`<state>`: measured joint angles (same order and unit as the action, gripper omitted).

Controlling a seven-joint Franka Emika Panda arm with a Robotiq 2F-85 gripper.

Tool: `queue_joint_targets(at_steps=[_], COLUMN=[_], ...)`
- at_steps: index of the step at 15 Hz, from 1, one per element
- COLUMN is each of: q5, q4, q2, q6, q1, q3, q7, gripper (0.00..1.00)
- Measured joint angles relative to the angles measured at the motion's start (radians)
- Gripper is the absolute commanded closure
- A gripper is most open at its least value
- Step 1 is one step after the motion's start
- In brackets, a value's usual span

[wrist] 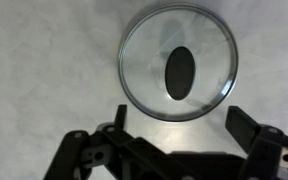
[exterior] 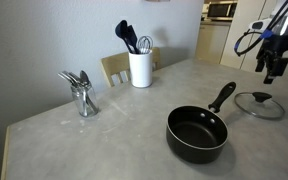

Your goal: Pick the lid on the pot and place it on the table

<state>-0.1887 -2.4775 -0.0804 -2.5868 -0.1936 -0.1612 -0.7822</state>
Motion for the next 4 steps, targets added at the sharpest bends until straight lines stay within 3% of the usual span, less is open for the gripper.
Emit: queue_joint_targets(at_steps=[4], q5=[-0.029], q4=[0.025], q2=[0.154], q6=[0.247], q1=[0.014], q3=[0.0], q7=[0.013], gripper=[0.0])
